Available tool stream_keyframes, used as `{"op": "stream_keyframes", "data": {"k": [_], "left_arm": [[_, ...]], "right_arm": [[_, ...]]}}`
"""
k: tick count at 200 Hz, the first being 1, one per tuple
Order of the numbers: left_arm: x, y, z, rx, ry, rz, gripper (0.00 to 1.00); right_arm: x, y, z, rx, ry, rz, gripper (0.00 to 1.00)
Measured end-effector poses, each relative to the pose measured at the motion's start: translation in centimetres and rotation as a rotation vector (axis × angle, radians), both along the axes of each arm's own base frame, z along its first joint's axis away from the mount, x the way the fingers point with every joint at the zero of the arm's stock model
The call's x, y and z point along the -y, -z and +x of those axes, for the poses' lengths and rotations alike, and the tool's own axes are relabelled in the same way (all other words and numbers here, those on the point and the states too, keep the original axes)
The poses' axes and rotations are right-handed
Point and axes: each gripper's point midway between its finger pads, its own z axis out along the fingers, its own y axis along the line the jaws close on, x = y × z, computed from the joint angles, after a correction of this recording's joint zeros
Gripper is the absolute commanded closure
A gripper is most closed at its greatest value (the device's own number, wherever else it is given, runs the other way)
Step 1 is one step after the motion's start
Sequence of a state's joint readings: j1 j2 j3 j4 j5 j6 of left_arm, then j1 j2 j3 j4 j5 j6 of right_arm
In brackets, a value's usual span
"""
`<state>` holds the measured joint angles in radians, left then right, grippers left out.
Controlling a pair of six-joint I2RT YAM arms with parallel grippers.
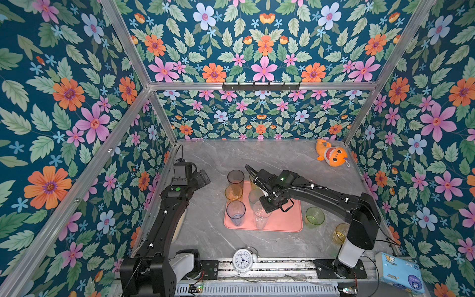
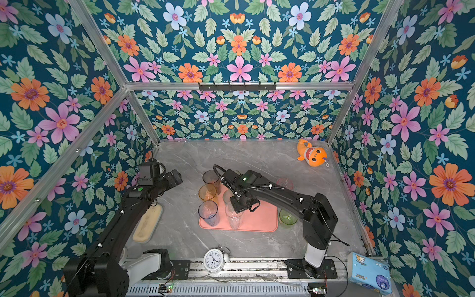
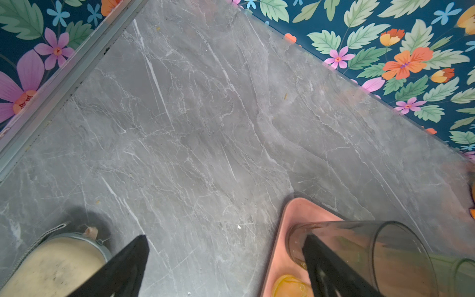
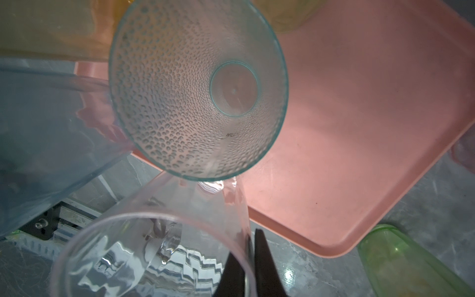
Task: Place the glasses into the tray
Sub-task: Place the glass on the tray.
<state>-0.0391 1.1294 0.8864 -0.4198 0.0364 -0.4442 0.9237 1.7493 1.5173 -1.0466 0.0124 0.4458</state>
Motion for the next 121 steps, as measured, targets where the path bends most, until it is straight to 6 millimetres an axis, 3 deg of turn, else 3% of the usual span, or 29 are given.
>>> {"op": "stream_keyframes", "data": {"k": [121], "left_arm": [[-0.2,-0.37,-0.14,0.011,-0.008,0.007,0.03]], "right_arm": [[-0.26,0.49,-0.1,0.006,0.021,0.004,1.0]]}}
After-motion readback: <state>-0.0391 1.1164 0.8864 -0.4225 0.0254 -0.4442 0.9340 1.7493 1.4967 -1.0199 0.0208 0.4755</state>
